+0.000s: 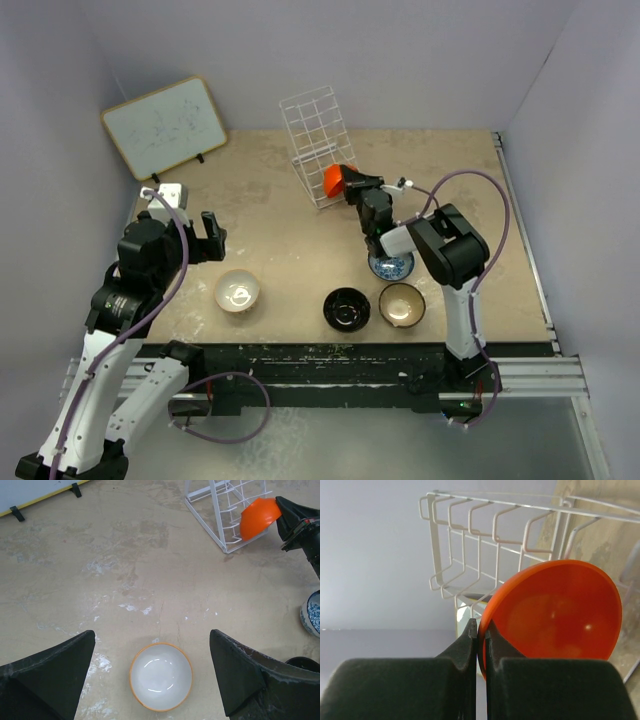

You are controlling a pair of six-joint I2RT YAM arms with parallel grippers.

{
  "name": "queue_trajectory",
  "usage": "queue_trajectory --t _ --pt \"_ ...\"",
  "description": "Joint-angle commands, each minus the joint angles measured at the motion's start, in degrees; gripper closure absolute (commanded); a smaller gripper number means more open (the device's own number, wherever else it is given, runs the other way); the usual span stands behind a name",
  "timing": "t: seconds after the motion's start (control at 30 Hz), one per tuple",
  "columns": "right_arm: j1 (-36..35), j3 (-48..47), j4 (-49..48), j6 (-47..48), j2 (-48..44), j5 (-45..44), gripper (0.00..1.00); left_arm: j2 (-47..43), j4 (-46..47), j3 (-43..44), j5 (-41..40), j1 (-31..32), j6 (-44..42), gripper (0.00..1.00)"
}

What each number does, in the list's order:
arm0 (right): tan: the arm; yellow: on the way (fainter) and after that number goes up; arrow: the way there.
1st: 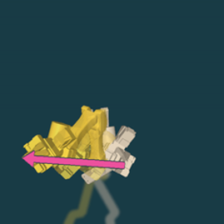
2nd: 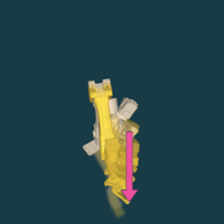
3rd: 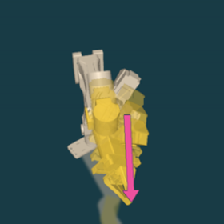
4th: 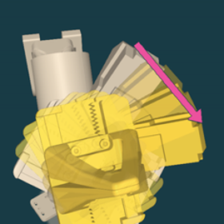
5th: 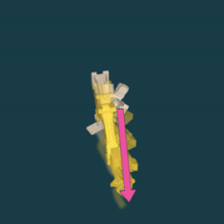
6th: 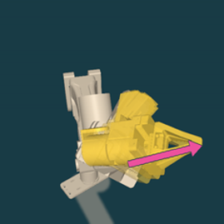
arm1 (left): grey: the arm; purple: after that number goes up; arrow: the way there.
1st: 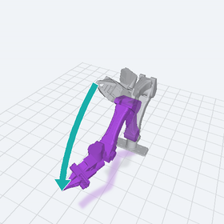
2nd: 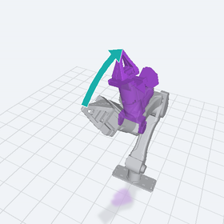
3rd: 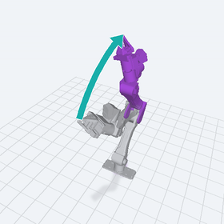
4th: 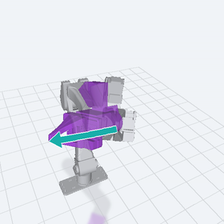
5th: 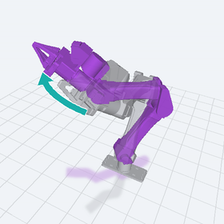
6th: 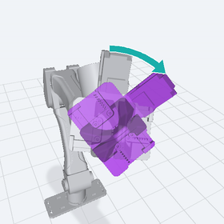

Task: Load the bowls into the dish rack

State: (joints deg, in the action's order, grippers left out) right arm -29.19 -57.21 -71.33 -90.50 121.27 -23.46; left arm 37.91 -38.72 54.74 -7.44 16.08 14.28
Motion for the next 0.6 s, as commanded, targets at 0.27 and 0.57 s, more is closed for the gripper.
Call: queue_trajectory --t 0.27,0.57 --pt "9.32 -5.38 0.91 3.87 -2.07 8.42 1.0 -0.79 1.5 0.28 0.24 -0.36 -0.98 0.01" --pt "9.77 -8.27 -5.7 6.05 2.87 15.75 1.0 -0.52 1.52 0.04 0.25 -0.35 -0.96 0.01"
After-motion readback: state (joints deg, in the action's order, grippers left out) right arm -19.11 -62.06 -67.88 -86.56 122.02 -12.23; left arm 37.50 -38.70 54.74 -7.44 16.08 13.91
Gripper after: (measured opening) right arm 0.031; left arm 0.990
